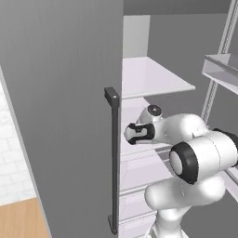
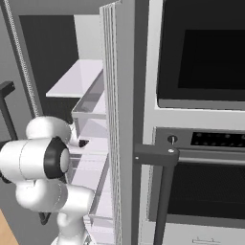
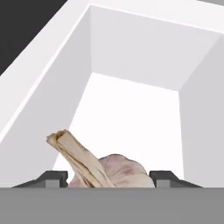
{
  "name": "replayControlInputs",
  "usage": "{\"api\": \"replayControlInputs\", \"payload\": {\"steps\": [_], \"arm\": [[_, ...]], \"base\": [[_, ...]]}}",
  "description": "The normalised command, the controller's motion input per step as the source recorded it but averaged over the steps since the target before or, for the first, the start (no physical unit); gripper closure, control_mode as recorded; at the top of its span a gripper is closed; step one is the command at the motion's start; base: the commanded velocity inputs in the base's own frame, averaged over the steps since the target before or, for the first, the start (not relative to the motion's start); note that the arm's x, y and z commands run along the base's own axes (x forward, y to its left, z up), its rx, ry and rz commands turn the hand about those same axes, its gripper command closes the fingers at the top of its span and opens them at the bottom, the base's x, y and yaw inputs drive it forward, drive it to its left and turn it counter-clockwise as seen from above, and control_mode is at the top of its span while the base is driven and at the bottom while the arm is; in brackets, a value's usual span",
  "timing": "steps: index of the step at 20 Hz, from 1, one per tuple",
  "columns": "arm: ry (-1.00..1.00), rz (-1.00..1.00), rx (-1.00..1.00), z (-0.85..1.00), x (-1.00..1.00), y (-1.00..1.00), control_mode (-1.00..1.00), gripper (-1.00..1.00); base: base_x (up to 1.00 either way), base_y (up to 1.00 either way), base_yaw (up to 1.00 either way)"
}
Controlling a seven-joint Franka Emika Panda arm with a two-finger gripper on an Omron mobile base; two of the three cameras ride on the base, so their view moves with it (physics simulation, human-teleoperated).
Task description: Place one garlic and one steak in each tupperware on the nearby counter, to pack two identical lunches.
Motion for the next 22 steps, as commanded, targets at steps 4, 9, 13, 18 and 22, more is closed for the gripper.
{"api": "replayControlInputs", "payload": {"steps": [4,9,13,18,22], "arm": [[0.02,-0.14,0.00,0.62,-0.76,-0.04,-1.00,1.00],[0.10,-0.11,0.00,0.96,-0.58,-0.02,-1.00,1.00],[0.15,-0.10,0.00,0.77,-0.74,-0.10,-1.00,1.00],[0.13,-0.03,0.02,0.16,-0.95,-0.09,-1.00,1.00],[0.08,0.00,0.07,0.00,-1.00,-0.14,-1.00,1.00]], "base": [[0.00,0.00,0.00],[0.00,0.00,0.00],[0.00,0.00,0.00],[0.00,0.00,0.00],[0.00,0.00,0.00]]}}
